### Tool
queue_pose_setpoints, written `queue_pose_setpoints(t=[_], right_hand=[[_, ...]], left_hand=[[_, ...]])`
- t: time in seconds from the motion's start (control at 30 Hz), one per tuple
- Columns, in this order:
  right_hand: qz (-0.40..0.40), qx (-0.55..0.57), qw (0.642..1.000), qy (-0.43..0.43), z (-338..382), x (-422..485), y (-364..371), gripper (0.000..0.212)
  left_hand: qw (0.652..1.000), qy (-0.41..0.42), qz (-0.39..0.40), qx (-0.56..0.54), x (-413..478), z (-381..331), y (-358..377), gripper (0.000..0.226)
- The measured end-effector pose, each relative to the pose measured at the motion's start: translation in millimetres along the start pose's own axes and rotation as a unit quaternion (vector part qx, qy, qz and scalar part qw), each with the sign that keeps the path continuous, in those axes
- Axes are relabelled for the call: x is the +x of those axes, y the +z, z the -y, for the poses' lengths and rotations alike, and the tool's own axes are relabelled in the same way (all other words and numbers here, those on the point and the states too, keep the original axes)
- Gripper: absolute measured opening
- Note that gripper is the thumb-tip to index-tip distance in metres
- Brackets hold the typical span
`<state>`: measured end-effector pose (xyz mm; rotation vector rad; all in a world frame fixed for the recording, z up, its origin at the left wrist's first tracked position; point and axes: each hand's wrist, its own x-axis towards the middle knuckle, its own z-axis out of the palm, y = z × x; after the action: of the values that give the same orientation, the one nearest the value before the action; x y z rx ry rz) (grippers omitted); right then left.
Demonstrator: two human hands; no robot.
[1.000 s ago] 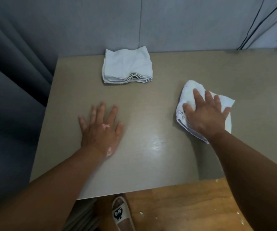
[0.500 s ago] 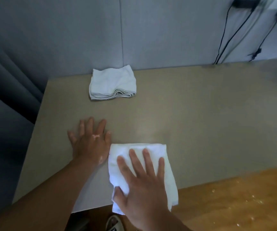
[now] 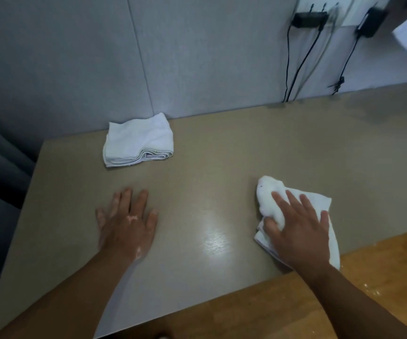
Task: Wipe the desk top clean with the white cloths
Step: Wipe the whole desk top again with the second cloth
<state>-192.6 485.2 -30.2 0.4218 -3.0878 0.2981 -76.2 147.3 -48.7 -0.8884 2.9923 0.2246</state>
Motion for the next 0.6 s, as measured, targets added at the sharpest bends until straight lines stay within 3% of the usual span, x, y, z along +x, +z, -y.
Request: queue_pose_setpoints(t=[0.2,0.33,0.47,0.6], right_hand=[[-0.055,0.021,0.993,0.100,41.8,-20.9,6.0,0.070],[-0.112,0.031,0.993,-0.029,116.5,-88.8,28.3,0.068],[-0.058,0.028,0.990,-0.123,137.9,-92.0,38.5,0.082],[-0.020,0.040,0.985,-0.167,125.9,-54.4,31.7,0.082]], left_hand=[[1.000,0.018,-0.004,-0.007,7.2,-5.3,-0.1,0.062],[0.999,0.050,-0.007,0.006,18.2,-8.1,-2.9,0.067],[0.996,0.081,-0.028,0.011,33.9,-8.1,-6.0,0.056],[0.994,0.099,-0.042,0.007,48.2,-10.2,-6.9,0.055]])
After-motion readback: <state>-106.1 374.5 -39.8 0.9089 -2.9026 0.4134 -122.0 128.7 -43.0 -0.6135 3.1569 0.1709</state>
